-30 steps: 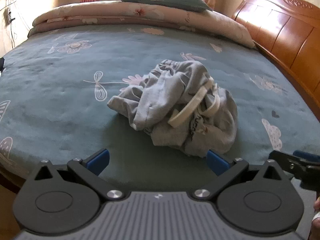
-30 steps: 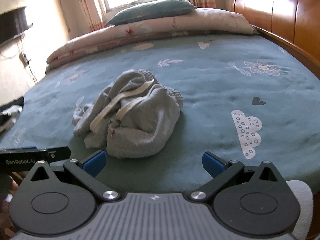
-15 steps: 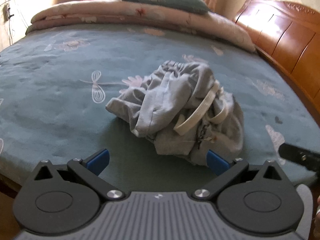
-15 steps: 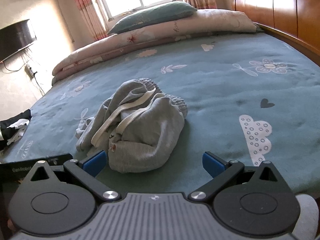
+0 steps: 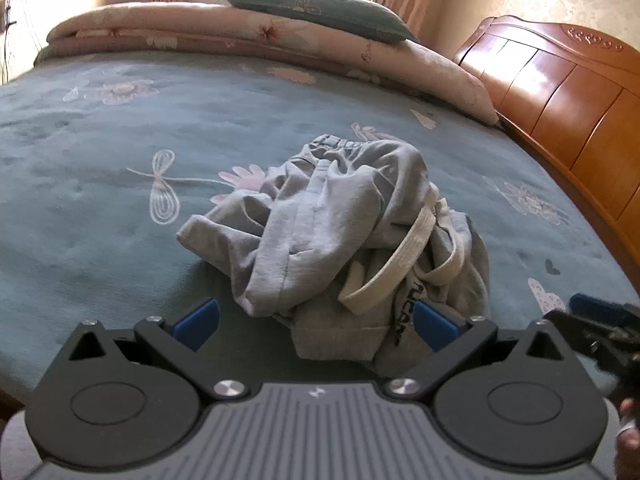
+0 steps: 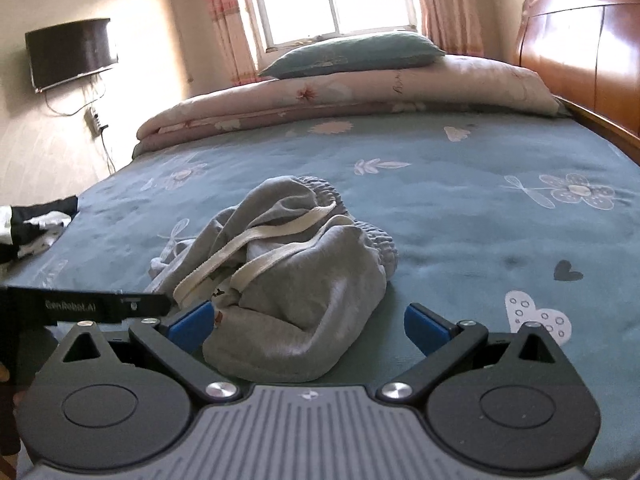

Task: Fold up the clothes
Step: 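Lower the left gripper onto the sweatpants waistband and close it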

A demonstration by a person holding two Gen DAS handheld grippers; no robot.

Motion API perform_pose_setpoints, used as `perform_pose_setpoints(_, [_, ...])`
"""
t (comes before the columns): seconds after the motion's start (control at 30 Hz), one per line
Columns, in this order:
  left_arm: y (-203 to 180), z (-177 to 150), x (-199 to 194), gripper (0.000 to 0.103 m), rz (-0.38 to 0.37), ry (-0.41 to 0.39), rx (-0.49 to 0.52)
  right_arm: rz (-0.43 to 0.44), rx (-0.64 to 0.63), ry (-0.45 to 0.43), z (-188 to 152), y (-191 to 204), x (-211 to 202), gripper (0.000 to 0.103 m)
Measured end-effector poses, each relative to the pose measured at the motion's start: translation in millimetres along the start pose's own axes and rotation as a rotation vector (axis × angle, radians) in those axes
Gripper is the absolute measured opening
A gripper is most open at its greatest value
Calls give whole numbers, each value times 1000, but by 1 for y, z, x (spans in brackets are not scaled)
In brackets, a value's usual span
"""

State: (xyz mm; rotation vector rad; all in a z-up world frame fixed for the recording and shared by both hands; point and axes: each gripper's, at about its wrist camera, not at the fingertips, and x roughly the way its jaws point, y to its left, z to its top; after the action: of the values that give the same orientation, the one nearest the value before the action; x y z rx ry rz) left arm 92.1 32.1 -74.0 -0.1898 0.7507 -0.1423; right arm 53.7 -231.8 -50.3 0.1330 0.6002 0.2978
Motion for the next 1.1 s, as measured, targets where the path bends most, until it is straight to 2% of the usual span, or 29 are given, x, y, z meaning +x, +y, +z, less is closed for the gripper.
perform_pose_setpoints(0.13, [-2, 2, 7, 101, 47, 2, 13, 25, 7, 30, -5, -8, 11, 95])
perform_pose_setpoints(0.27, [-1, 5, 10, 98, 52, 11, 8, 27, 33, 74, -9, -16, 23, 93])
perform_pose_setpoints(0.5, [3, 11, 11, 96, 74, -4, 13, 13, 74, 115, -11, -30, 38, 93])
perform_pose_setpoints(0.7, [8, 11, 13, 98, 64, -13, 15, -13, 65, 148, -16, -33, 46, 93])
perform_pose_setpoints(0.93, [12, 7, 15, 99, 47, -12, 12, -14, 76, 148, -16, -34, 44, 93])
perform_pose_setpoints(1.1, [12, 3, 15, 99, 33, 4, 7, 12, 92, 131, -17, -32, 41, 97])
